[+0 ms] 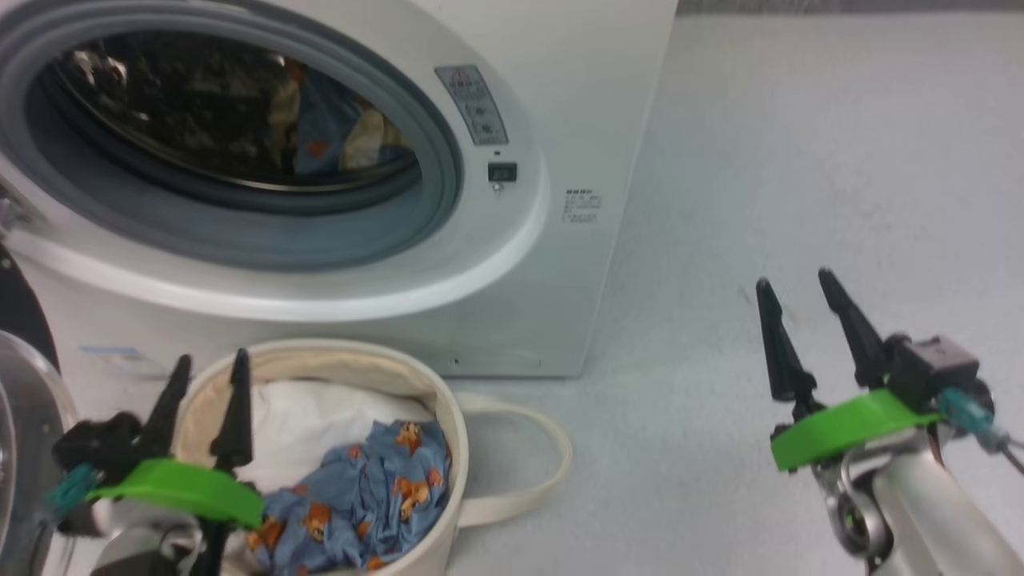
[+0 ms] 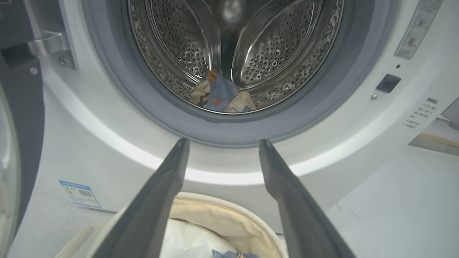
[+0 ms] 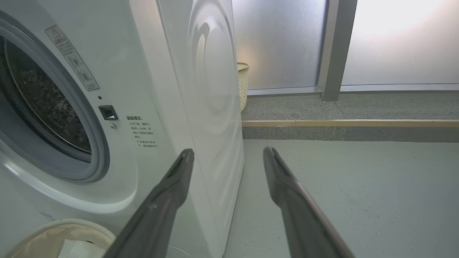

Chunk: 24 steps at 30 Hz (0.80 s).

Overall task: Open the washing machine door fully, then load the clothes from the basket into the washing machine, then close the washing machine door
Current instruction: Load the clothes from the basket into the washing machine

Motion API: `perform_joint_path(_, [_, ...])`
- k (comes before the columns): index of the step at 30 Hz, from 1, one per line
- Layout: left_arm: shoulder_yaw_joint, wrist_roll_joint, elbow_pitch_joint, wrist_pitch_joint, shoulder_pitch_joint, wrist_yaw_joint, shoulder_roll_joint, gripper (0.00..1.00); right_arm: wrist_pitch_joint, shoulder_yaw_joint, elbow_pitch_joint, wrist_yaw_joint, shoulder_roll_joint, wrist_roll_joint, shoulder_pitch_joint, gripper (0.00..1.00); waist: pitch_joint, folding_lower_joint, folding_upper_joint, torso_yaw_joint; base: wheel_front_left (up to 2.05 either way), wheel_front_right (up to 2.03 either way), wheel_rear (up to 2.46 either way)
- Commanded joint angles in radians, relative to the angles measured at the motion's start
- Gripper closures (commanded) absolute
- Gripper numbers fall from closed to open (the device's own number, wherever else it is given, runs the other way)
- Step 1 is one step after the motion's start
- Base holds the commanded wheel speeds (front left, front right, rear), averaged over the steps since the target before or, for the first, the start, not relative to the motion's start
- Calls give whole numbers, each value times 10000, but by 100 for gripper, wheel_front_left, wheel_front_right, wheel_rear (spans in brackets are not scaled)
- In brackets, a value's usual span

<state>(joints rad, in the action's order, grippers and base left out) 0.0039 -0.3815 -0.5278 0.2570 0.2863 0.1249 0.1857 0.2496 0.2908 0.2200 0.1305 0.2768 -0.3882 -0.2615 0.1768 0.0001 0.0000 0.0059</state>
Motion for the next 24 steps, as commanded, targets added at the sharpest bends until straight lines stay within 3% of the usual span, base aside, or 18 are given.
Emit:
perform_joint_path(1, [167,-177,41,47,564,57,190,0,122,211,-245,2,212,53,-363,0,436,-1,0,-13,0,0,0])
perform_joint_path(17, [-3083,-1406,-5470,-12,3510,57,107,0,122,516,-653,2,849,329,-2239,0,3140,-1,0,-577,0,0,0])
perform_joint_path(24, [-4204,-2127,-6349,-336,4112,57,136,0,122,407,-886,2,1053,401,-2632,0,3693,-1,0,-809,0,0,0])
